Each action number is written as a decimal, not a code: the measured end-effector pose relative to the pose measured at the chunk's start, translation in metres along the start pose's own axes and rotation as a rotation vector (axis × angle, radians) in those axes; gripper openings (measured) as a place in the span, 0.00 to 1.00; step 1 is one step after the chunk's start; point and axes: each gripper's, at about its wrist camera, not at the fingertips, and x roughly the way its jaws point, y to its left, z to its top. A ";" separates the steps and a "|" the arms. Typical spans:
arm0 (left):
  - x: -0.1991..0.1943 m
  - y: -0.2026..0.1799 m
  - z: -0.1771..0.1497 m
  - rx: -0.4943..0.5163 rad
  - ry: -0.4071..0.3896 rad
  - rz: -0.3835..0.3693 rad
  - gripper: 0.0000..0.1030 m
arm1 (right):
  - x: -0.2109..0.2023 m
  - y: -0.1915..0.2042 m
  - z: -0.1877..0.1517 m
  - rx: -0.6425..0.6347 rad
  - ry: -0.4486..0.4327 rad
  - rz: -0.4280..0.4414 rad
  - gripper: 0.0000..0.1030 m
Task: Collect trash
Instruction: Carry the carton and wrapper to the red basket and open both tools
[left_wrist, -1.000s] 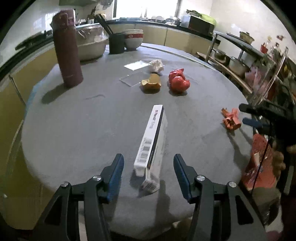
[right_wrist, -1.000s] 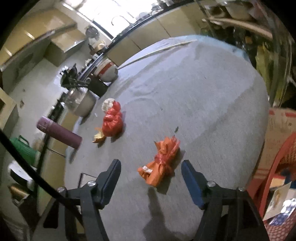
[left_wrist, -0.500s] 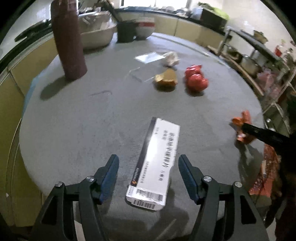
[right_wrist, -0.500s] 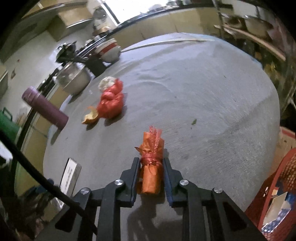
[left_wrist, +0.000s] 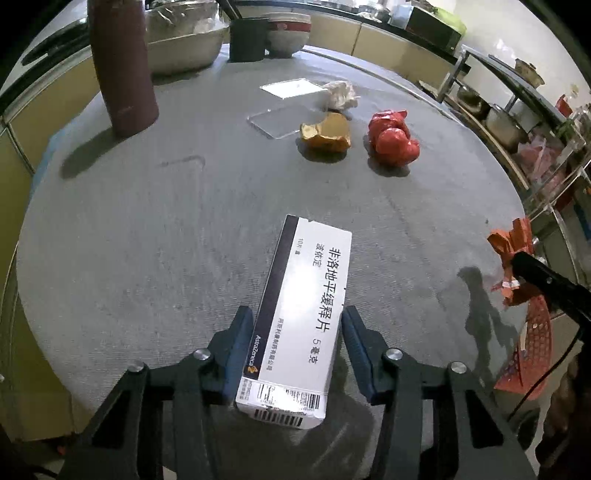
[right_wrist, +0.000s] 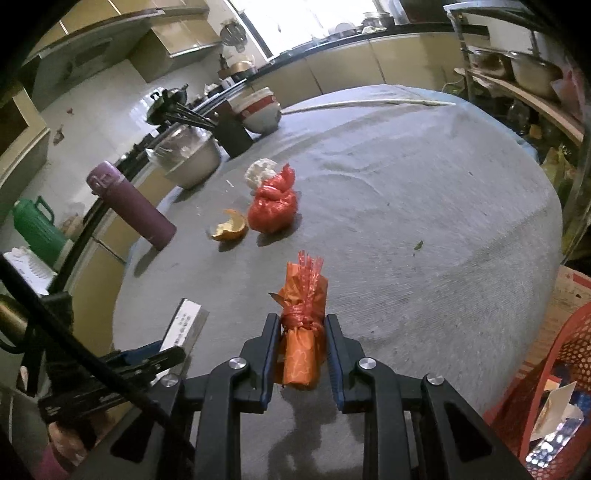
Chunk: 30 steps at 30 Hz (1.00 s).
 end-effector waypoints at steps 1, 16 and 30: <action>-0.001 -0.001 -0.001 -0.001 -0.006 0.009 0.49 | -0.001 -0.001 -0.001 0.004 -0.001 0.007 0.25; -0.084 -0.049 -0.012 0.047 -0.220 0.060 0.48 | -0.038 -0.002 -0.013 -0.049 -0.097 0.045 0.25; -0.115 -0.107 -0.024 0.150 -0.323 0.064 0.48 | -0.079 -0.031 -0.024 -0.022 -0.175 0.070 0.25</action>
